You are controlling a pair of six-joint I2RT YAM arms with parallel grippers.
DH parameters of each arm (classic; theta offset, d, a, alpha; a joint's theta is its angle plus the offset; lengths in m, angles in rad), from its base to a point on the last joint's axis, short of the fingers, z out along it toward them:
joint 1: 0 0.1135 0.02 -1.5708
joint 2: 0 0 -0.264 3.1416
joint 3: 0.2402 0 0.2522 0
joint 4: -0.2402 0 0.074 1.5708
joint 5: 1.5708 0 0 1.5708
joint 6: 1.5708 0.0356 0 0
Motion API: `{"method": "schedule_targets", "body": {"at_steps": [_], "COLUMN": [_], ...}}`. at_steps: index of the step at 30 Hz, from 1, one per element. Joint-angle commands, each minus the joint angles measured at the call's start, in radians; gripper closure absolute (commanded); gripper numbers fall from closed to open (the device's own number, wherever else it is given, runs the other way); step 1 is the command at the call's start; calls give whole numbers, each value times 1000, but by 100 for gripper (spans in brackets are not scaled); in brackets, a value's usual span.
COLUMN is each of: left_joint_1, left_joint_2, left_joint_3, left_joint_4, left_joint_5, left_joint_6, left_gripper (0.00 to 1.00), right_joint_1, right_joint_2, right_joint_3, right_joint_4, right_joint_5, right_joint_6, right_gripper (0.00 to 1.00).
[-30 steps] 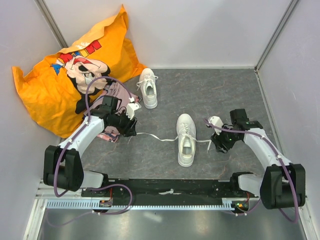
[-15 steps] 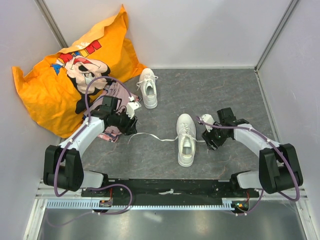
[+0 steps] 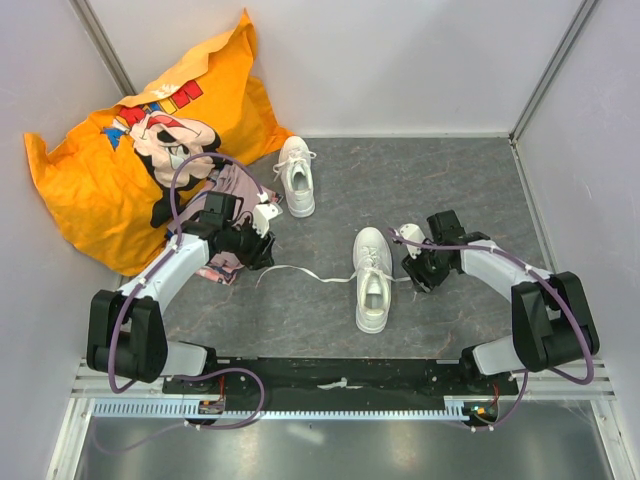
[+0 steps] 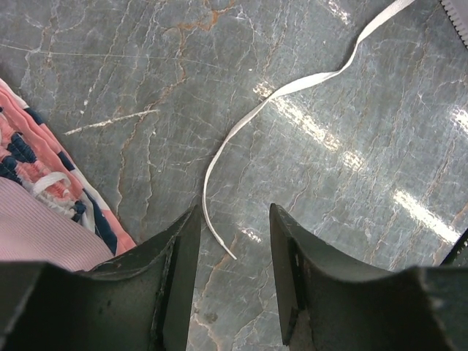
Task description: Tie the shoes
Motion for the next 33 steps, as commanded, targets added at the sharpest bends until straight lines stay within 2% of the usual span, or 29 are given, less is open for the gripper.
{"method": "schedule_targets", "body": {"at_steps": [1, 5, 17, 19, 22, 23, 24, 25, 28, 33], "left_joint_1": [-3, -1, -3, -3, -3, -1, -1, -1, -3, -3], "left_joint_2": [-7, -1, -2, -4, 4, 7, 9, 9, 9, 16], "left_joint_3": [-7, -1, -20, -25, -24, -24, -24, -22, -19, 2], "left_joint_4": [34, 35, 50, 50, 50, 50, 48, 45, 39, 10], "left_joint_5": [0, 12, -2, -2, 0, 0, 10, 20, 36, 38], "left_joint_6": [18, 18, 32, 32, 30, 32, 36, 44, 62, 113], "left_gripper": [51, 51, 51, 51, 53, 53, 53, 53, 53, 53], "right_joint_1": [5, 10, 56, 60, 62, 59, 60, 60, 30, -159], "right_joint_2": [-50, -81, 48, 58, 58, 51, 40, 29, -58, -205], "right_joint_3": [65, 75, 45, 25, 22, 25, 38, 48, 101, 189], "right_joint_4": [-99, -105, -26, -12, -13, -19, -44, -59, -134, -306], "right_joint_5": [-17, -10, 54, 83, 117, 125, 131, 137, 129, 88], "right_joint_6": [2, 13, 48, 48, 53, 55, 58, 59, 41, -102], "right_gripper": [45, 43, 43, 48, 70, 88, 97, 100, 100, 100]}}
